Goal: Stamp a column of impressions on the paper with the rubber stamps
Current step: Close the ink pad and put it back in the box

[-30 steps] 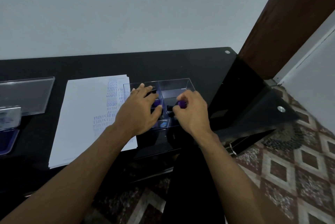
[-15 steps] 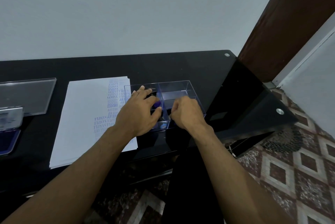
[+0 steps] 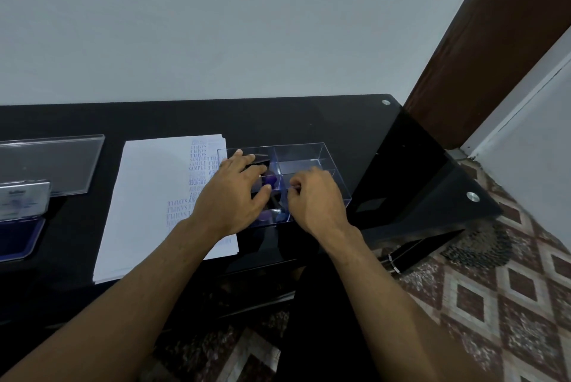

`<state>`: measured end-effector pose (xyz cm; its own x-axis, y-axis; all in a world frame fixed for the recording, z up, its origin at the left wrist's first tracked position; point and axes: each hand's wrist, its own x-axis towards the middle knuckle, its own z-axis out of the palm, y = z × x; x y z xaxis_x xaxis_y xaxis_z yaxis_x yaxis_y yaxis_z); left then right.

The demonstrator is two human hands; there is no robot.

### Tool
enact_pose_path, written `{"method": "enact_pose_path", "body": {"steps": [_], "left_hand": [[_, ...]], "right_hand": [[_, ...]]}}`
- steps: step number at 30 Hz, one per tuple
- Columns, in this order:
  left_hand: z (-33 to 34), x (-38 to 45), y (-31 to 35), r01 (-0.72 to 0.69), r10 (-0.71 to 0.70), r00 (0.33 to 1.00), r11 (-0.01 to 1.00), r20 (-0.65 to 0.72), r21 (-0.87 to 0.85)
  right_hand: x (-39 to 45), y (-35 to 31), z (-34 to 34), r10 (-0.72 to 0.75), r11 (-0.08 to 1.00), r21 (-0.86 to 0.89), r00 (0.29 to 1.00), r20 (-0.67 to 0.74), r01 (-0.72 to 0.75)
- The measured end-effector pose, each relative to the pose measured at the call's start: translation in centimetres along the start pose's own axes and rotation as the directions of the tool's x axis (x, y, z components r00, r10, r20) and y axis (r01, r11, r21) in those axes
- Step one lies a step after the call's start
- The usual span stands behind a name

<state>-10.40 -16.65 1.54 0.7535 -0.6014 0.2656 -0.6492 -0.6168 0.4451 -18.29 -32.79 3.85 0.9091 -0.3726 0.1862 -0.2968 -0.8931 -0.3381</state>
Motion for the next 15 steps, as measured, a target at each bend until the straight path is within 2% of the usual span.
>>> {"method": "enact_pose_path", "body": {"steps": [7, 15], "left_hand": [[-3.9, -3.8, -3.1, 0.100, -0.099, 0.995, 0.991, -0.018, 0.089], [-9.9, -11.4, -8.9, 0.252, -0.240, 0.967, 0.952, -0.088, 0.172]], "right_hand": [[-1.7, -4.4, 0.2, -0.147, 0.989, -0.030, 0.989, -0.020, 0.146], [-3.9, -12.7, 2.8, -0.326, 0.945, 0.048, 0.935, 0.140, 0.323]]}}
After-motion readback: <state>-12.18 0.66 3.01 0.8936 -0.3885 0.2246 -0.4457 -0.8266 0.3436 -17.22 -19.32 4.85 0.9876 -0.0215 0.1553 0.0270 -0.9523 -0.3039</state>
